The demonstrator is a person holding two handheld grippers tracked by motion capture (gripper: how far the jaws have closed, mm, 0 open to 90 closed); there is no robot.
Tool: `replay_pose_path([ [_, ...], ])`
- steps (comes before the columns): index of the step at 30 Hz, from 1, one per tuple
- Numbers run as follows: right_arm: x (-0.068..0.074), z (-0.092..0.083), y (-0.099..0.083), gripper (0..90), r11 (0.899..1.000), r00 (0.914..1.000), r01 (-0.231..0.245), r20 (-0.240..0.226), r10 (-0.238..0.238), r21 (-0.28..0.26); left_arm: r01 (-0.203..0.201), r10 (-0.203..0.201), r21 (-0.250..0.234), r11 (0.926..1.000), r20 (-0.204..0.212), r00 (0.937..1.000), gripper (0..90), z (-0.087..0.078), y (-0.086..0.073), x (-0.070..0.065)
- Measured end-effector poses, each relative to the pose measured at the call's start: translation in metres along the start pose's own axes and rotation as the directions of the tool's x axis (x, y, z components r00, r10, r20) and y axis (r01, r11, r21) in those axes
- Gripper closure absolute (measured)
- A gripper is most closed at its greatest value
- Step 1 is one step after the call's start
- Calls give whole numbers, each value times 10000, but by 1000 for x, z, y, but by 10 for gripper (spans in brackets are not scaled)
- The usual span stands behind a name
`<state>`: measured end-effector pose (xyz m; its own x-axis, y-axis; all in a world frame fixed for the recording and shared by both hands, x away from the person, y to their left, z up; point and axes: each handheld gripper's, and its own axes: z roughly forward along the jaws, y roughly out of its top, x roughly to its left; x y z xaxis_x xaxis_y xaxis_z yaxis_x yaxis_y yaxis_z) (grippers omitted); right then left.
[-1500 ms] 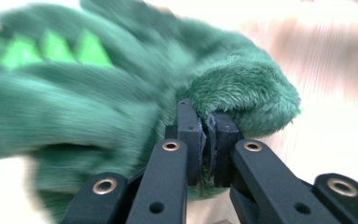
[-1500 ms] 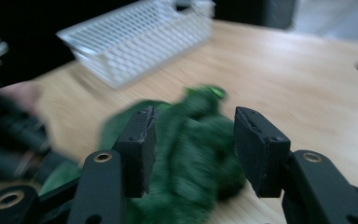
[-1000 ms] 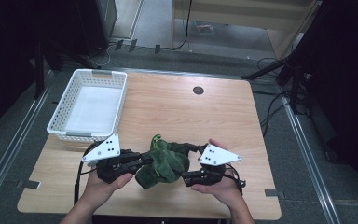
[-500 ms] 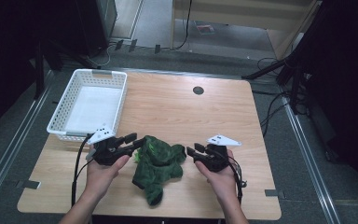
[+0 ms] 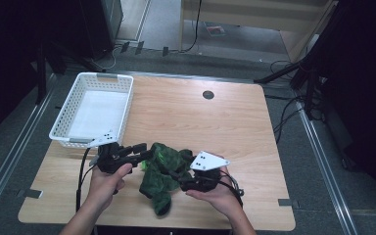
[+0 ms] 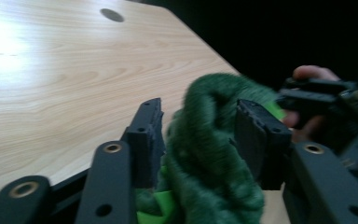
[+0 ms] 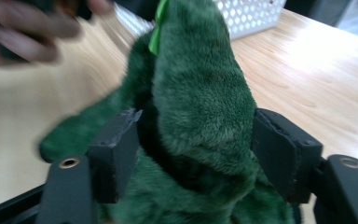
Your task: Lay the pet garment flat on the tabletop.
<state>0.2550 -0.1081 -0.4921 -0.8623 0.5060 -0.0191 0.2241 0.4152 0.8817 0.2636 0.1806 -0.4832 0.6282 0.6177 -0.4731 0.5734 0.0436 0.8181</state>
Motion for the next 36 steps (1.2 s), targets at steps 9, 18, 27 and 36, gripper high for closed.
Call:
replay_pose_path([
  [9, -8, 0, 5, 821, 9947, 9926, -648, 977, 725, -800, 26, -97, 810, 9967, 869, 9962, 686, 7, -3, 4],
  [18, -22, -22, 21, 793, 8997, 9189, -3939, -551, 3907, -1880, -2122, 2229, 1615, 9638, -511, 9735, 258, 19, -1, -36],
  [27, -9, -20, 27, 508, 9576, 9724, -2330, -252, 2321, -1696, -975, 964, 184, 9951, 502, 9941, 595, -5, 9, -21],
  [36, -8, -18, 9, 279, 9892, 9959, -791, -531, 730, -1238, -781, 777, -10, 9969, 1154, 9903, 586, -11, 10, -14],
])
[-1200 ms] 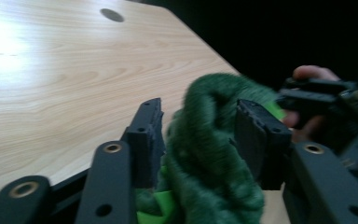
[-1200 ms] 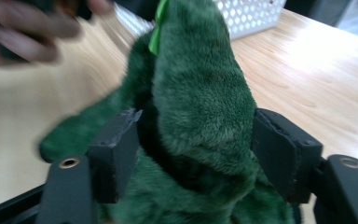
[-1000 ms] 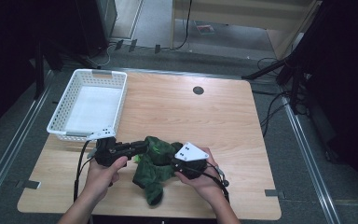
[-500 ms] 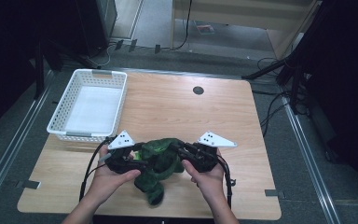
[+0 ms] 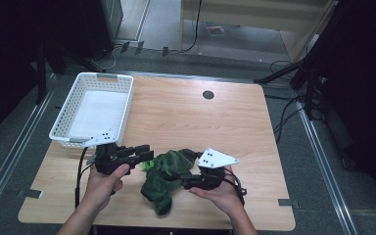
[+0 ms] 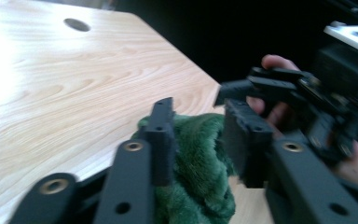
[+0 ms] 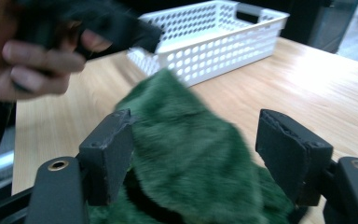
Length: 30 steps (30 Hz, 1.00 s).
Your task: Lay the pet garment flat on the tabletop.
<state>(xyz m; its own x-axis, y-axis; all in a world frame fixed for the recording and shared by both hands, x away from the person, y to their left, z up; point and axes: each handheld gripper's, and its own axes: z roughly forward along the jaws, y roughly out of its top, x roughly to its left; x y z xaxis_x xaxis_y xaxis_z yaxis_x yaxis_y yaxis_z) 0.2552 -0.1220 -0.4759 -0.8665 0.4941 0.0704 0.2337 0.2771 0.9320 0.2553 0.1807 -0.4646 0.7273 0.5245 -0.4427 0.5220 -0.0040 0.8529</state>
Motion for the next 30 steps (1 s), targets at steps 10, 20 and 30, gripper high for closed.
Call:
replay_pose_path([
  [10, -23, -41, -4, 345, 9966, 9986, -478, 173, 491, -677, -1616, 1734, 2122, 9638, -380, 9841, 374, 33, -15, -20],
  [20, -3, -15, -14, 336, 9958, 9915, 871, -991, -838, 291, 204, -210, 987, 9949, 54, 9998, 874, 24, -10, -1],
  [30, 6, 19, -22, 429, 9950, 9978, 639, -212, -625, 767, 578, -605, 706, 9958, 379, 9974, 878, 17, -10, 5],
])
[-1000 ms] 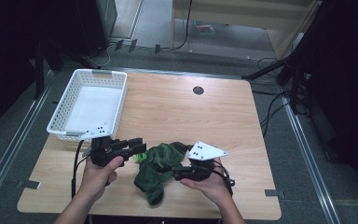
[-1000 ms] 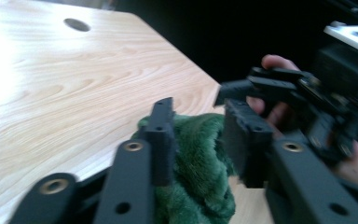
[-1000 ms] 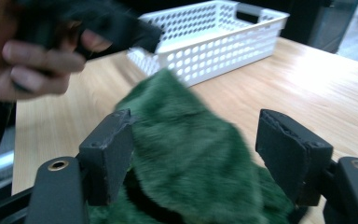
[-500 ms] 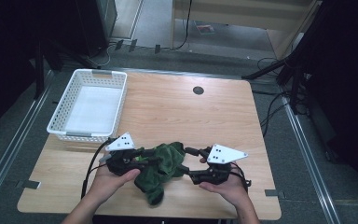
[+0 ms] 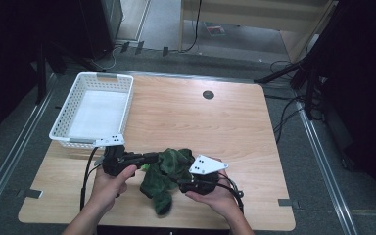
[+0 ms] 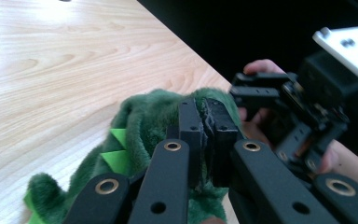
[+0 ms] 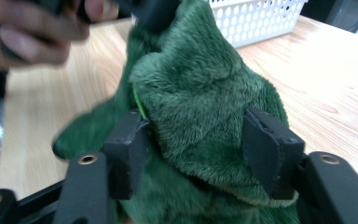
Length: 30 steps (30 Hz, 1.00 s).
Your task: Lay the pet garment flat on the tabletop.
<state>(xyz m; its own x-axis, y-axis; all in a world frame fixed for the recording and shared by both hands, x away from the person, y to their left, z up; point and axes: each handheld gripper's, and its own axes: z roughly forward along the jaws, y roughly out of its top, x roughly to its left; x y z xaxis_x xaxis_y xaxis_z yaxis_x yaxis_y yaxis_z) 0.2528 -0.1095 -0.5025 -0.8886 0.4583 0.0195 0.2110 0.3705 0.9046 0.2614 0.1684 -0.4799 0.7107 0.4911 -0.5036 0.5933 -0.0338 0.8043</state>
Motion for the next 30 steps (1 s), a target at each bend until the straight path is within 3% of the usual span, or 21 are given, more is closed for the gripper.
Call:
replay_pose_path([
  [2, 0, 0, 1, 476, 9999, 9999, -111, -120, 109, -105, -65, 65, 79, 9999, 39, 10000, 876, 1, 0, -1],
  [4, 0, -2, 2, 659, 9999, 10000, 7, 47, -7, -112, -214, 211, 301, 9993, 91, 9997, 868, 3, 0, -1],
  [7, -8, -9, 4, 866, 9972, 9973, -657, 298, 667, -356, -467, 472, 567, 9973, -76, 9989, 823, 5, -1, -3],
  [10, -18, -18, 6, 900, 9871, 9882, -1411, 501, 1450, -752, -793, 829, 648, 9947, -552, 9950, 653, 6, -2, -6],
  [13, -24, -27, 10, 900, 9724, 9755, -2053, 571, 2125, -1112, -1317, 1373, 996, 9863, -519, 9892, 479, 10, 0, -15],
  [15, -25, -31, 15, 900, 9650, 9697, -2296, 554, 2380, -1269, -1849, 2006, 1422, 9724, -1058, 9739, 343, 16, 0, -26],
  [18, -21, -36, 26, 900, 9590, 9657, -2489, 411, 2565, -1358, -2510, 2855, 1865, 9498, -1895, 9395, 198, 26, -3, -42],
  [20, -17, -39, 33, 900, 9539, 9607, -2669, 402, 2746, -1373, -2726, 3140, 2047, 9401, -2086, 9262, 143, 31, -5, -50],
  [23, -13, -41, 39, 900, 9500, 9568, -2818, 340, 2886, -1342, -2781, 3145, 1851, 9425, -2113, 9254, 140, 32, -5, -57],
  [24, -8, -43, 45, 900, 9523, 9601, -2752, 142, 2794, -1321, -2907, 3271, 1703, 9415, -2553, 9099, 155, 33, -4, -62],
  [26, -5, -45, 48, 900, 9533, 9620, -2704, 7, 2730, -1344, -2964, 3386, 1775, 9384, -3022, 8911, 221, 31, -4, -62],
  [27, -3, -46, 51, 900, 9540, 9631, -2666, 9, 2693, -1374, -3008, 3417, 1753, 9374, -2985, 8911, 288, 30, -3, -61],
  [30, -3, -49, 54, 900, 9530, 9631, -2673, -75, 2690, -1426, -2975, 3177, 1161, 9476, -2494, 9148, 522, 16, 0, -53],
])
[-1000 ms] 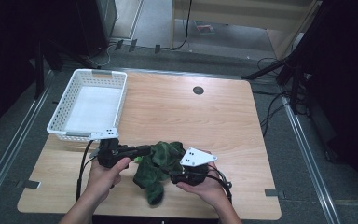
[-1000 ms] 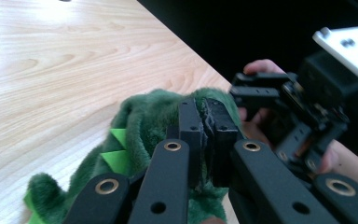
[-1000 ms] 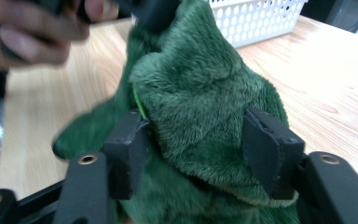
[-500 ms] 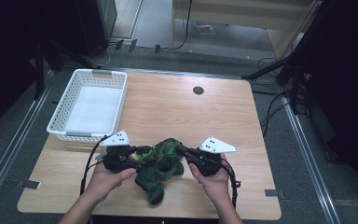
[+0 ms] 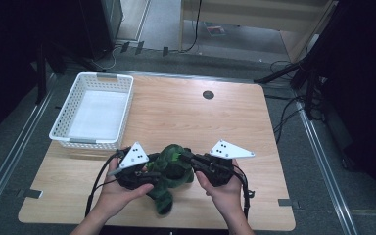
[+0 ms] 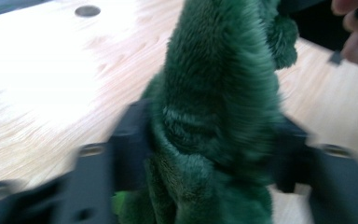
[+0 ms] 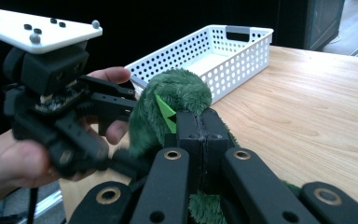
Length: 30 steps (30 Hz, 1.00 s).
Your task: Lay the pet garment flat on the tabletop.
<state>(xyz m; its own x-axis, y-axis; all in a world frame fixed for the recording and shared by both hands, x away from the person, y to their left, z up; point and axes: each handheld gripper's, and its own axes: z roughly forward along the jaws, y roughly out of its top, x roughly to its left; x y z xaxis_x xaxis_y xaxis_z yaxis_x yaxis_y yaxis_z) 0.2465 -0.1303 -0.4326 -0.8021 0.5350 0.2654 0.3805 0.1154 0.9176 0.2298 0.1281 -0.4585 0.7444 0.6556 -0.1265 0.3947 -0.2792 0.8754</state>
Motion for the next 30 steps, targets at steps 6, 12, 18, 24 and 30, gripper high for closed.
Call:
replay_pose_path([
  [6, -13, -2, 1, 900, 9878, 9750, -1556, -1607, 1534, -12, -1225, 1256, -294, 9920, 3062, 9436, 819, -13, 5, -1],
  [12, -22, 5, -9, 759, 9908, 9878, -1351, 791, 1343, 37, 1336, -1664, 1212, 9836, 3236, 9315, 815, 11, -14, 35],
  [18, -51, 11, -35, 653, 9926, 9501, -1159, 2954, 998, 374, 2808, -3103, 1968, 9394, 1396, 9403, 776, 22, -33, 56],
  [24, -43, 18, -37, 493, 9971, 9969, 113, 774, -172, 757, 2712, -3042, 1862, 9443, 1798, 9355, 757, 22, -35, 60],
  [30, -53, 51, -58, 488, 9726, 9912, -901, 1149, 666, 2141, 2173, -2596, 2026, 9548, 2134, 9418, 730, 22, -32, 54],
])
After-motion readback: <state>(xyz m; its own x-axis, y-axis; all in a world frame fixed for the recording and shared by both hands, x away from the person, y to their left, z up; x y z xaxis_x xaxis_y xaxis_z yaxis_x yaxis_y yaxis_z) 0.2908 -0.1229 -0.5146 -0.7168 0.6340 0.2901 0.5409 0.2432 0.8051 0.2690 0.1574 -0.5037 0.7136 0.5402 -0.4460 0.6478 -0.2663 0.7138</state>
